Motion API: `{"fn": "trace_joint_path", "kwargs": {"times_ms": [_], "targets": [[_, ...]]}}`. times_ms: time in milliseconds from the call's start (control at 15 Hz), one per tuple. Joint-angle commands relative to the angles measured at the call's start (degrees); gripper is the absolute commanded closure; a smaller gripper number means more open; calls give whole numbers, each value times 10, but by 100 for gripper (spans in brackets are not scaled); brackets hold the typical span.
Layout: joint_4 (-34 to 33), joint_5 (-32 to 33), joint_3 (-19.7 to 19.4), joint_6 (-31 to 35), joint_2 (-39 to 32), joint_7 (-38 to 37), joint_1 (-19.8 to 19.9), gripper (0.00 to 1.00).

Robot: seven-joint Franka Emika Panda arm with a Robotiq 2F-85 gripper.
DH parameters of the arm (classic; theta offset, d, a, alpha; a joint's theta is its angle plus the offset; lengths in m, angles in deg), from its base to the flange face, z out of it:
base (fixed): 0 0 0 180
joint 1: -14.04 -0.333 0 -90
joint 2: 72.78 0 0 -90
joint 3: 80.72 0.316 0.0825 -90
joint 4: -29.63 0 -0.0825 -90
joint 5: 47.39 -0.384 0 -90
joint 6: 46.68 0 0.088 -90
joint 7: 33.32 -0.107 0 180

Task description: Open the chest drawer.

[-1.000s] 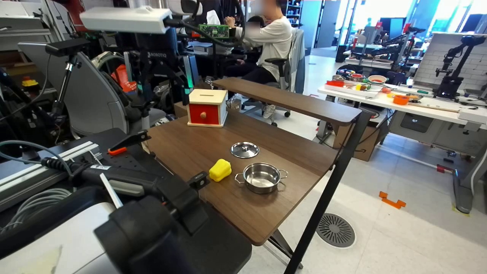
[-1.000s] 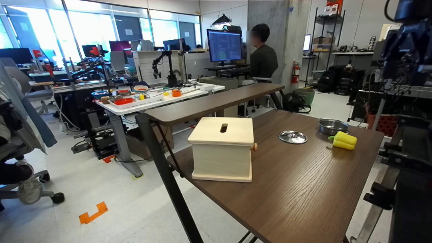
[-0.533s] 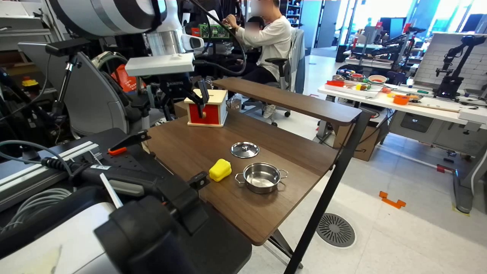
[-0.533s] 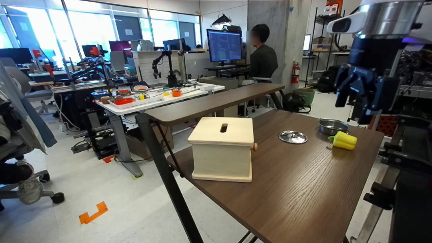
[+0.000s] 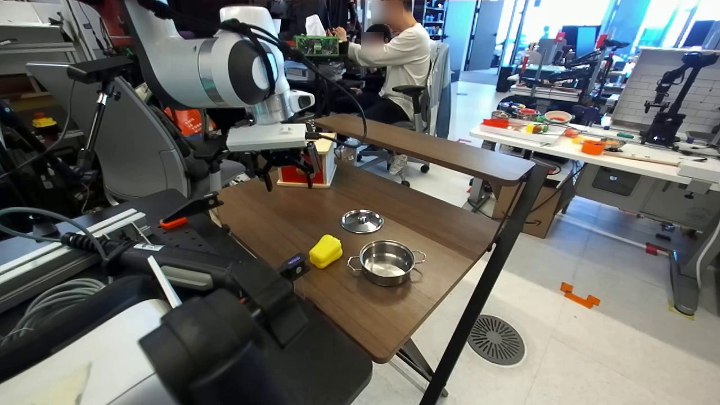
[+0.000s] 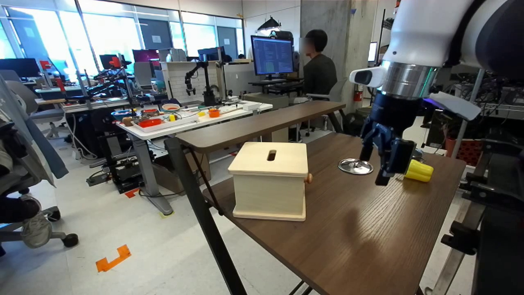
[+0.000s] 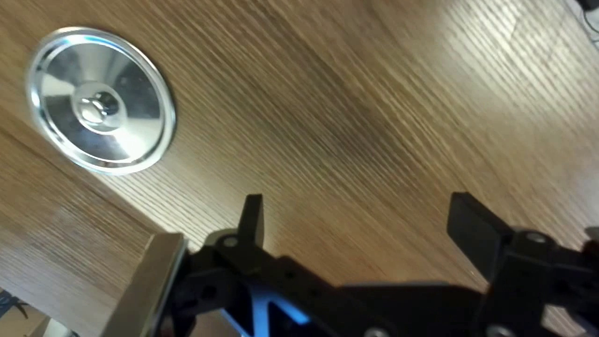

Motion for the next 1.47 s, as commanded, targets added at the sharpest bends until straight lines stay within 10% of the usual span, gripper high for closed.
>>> {"fn": "trace_joint_path", "kwargs": {"times_ms": [0,1000,1400], "targets": [[-41,-51,73,30,-48,8,48,0],[-173,-89,110,31,-130,0,56,0],[-179,-87,110,33,-134,2,57,58]]}}
